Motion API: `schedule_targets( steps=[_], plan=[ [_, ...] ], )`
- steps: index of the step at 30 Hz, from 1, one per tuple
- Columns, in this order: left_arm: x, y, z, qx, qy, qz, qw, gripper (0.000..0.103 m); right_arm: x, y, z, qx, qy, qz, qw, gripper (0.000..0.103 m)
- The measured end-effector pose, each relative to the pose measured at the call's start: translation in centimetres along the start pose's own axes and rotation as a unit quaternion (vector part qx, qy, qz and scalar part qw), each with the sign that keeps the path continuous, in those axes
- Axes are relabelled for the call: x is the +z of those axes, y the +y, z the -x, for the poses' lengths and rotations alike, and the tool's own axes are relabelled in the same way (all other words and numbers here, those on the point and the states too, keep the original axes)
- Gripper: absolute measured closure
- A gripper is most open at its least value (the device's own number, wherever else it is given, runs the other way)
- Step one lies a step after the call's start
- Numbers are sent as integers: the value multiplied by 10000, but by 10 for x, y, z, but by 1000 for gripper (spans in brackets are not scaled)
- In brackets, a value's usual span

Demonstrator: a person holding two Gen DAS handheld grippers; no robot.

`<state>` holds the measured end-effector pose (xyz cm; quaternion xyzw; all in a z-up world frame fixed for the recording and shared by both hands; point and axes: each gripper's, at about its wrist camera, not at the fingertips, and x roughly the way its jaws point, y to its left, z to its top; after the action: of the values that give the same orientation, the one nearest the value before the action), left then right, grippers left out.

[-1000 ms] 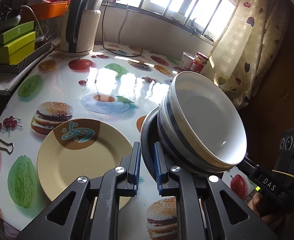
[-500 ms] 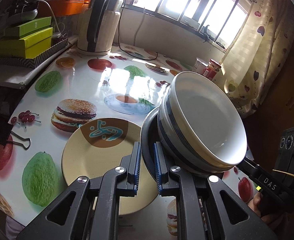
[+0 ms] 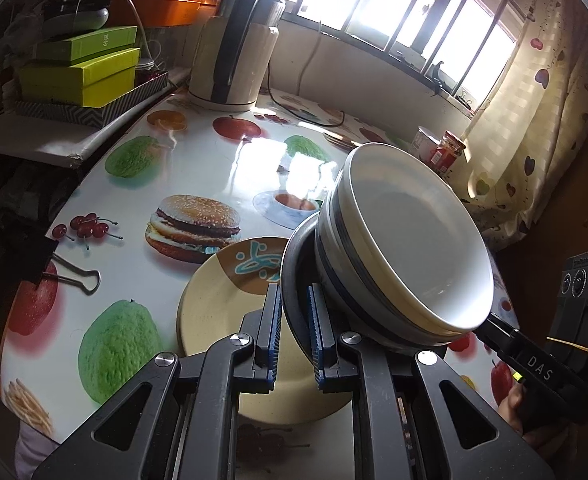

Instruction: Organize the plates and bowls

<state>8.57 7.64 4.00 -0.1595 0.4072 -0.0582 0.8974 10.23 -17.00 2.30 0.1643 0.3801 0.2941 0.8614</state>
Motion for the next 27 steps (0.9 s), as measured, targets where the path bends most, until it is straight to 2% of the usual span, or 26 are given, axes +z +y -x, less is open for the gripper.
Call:
schedule_targets(
  steps=[15,27],
  plan=[
    [-7,32,3,230,54,234,9994,90,-1,20,-33,154,323,137,9993,92],
    [-13,42,-2,318,142,307,9989,90,-6,24,-47,146,493,153,9986,92]
  ],
)
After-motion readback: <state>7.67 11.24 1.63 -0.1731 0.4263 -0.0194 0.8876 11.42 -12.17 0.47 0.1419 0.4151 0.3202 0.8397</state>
